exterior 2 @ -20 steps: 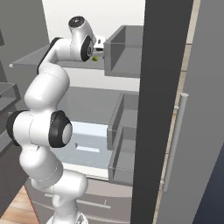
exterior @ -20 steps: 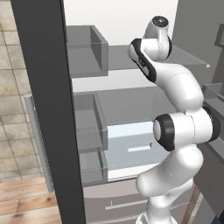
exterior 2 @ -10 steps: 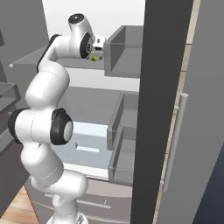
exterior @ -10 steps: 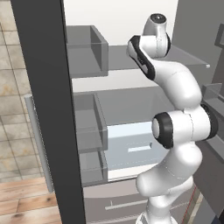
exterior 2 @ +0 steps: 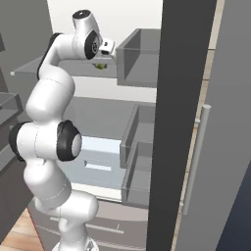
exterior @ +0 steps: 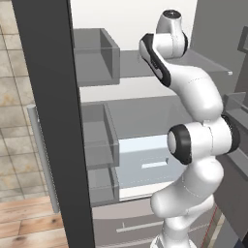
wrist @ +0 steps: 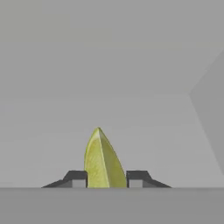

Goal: There is a bowl on the dining counter. Grab a lemon wedge from the fridge and place it in the bowl. Then get the liquor bottle and glass cup from the cabinet and place them next to the bowl.

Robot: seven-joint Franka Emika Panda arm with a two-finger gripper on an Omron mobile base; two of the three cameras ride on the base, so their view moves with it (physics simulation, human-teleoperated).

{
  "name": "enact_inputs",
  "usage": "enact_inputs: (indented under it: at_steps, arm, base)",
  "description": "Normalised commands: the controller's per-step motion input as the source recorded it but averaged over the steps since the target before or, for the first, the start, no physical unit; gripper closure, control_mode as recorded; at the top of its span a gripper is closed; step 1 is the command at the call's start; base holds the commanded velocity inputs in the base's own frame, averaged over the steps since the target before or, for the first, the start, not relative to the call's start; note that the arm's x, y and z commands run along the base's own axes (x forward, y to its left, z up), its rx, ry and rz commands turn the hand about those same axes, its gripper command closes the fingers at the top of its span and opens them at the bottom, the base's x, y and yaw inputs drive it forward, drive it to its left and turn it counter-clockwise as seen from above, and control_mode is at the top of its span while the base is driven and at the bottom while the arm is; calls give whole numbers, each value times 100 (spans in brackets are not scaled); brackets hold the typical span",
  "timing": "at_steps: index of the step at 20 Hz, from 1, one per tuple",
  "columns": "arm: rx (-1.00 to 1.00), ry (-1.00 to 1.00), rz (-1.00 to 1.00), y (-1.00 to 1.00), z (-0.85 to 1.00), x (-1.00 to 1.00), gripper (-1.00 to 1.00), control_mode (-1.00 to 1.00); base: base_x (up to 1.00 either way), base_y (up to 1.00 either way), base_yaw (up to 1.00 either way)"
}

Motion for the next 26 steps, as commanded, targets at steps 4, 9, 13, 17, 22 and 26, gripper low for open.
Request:
enact_inputs:
  at_steps: [4,9,13,17,22,26]
  arm:
    - [7,-16,0,0,-18,-100,100,-100]
    - [7,-20,0,0,-20,-100,100,-100]
    - [6,-6,0,10,-2,-100,100,-100]
    - [6,2,0,26,8,-100,100,-100]
    - [1,16,0,23,1,-100,100,-100]
    - [0,15,0,5,-23,-93,100,-100]
  base:
    - [0,0,0]
    - [0,0,0]
    - [0,0,0]
    - [0,0,0]
    - [0,0,0]
    - [0,0,0]
